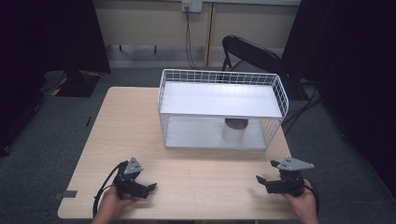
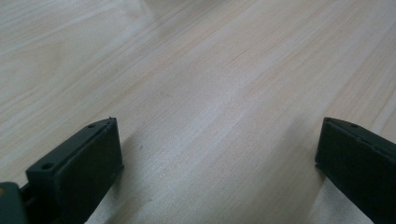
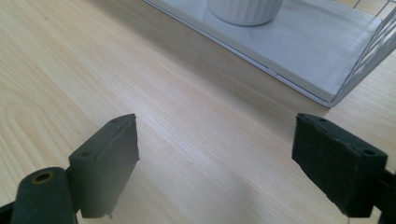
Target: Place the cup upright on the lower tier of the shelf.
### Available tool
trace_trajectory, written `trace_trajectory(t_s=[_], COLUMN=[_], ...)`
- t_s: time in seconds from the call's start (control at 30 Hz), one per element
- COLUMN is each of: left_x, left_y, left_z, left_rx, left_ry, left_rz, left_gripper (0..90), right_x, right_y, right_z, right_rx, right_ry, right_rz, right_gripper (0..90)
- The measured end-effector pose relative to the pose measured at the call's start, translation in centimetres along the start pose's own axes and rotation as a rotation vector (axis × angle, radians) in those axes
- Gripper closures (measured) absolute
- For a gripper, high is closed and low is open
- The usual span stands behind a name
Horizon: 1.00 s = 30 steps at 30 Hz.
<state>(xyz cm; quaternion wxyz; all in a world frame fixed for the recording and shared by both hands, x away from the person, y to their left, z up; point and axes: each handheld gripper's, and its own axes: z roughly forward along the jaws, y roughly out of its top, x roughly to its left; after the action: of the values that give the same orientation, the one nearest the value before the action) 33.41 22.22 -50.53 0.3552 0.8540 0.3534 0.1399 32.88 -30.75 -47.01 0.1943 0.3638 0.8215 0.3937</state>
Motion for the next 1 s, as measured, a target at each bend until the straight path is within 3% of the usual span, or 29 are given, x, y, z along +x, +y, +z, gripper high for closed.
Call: trace_trajectory(t_s=[1.0], left_x=[0.0], left_y=[0.0], left_z=[0.0], left_rx=[0.000], left_ry=[0.000], left_rz=[0.000], left_gripper=[0.0], right_x=[-0.7], right_y=[-3.2], right_z=[0.4], right_rx=[0.079], right_ry=[0.033], right_rz=[0.002], right_gripper=[13.4])
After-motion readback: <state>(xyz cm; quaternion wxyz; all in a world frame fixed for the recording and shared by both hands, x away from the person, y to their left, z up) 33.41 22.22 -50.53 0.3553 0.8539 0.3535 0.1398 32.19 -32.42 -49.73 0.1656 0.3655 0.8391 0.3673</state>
